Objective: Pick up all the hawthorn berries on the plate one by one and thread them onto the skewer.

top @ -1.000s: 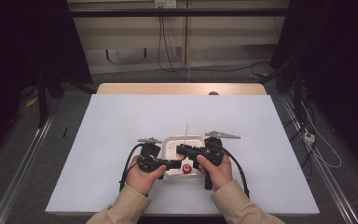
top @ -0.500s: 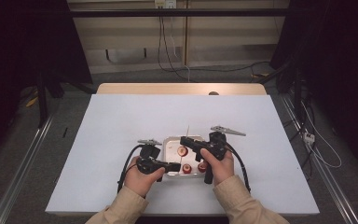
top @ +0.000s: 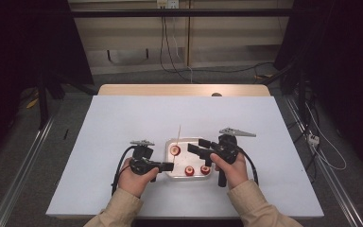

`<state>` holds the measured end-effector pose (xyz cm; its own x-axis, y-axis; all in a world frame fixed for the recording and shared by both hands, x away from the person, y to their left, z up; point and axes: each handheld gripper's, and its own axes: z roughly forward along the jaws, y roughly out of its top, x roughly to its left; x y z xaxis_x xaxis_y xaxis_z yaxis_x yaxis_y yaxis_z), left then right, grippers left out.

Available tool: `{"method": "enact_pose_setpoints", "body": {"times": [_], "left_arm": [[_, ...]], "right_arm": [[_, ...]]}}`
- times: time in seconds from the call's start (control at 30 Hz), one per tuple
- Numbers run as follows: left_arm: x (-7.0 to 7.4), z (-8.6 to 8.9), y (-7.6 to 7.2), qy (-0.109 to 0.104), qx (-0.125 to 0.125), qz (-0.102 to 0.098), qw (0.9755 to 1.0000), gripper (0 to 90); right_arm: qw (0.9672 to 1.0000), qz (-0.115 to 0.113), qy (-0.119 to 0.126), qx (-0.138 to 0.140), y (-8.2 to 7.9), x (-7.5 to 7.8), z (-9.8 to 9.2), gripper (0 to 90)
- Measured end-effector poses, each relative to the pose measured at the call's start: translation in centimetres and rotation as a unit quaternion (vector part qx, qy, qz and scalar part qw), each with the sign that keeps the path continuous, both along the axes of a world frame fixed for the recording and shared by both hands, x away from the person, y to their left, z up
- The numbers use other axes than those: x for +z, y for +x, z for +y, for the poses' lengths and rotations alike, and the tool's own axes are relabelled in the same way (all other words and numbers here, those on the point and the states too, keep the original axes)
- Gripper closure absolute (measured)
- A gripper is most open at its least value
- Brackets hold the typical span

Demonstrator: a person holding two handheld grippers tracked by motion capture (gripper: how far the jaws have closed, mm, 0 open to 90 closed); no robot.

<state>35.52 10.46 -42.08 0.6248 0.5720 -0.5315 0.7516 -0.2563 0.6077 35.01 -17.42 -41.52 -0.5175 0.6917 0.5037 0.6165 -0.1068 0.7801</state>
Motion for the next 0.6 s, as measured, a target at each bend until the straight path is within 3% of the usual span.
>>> {"method": "enact_pose_setpoints", "body": {"times": [0.13,0.2,0.37,0.6], "left_arm": [[0.1,0.3,-0.1,0.002,0.001,-0.005,1.0,90.0],[0.0,0.4,-0.2,0.004,0.0,-0.009,1.0,90.0],[-0.1,0.5,-0.2,0.012,-0.003,-0.005,0.9999,90.0],[-0.1,0.5,-0.3,0.007,-0.004,-0.007,0.9999,90.0]], "right_arm": [[0.9978,0.011,-0.063,0.017,-0.3,-1.3,0.2,30.3],[0.9961,0.011,-0.084,0.026,-0.6,-1.8,0.4,38.5],[0.9919,0.018,-0.115,0.051,-1.1,-2.9,0.8,55.1],[0.9874,0.021,-0.14,0.07,-1.5,-3.9,1.4,70.1]]}}
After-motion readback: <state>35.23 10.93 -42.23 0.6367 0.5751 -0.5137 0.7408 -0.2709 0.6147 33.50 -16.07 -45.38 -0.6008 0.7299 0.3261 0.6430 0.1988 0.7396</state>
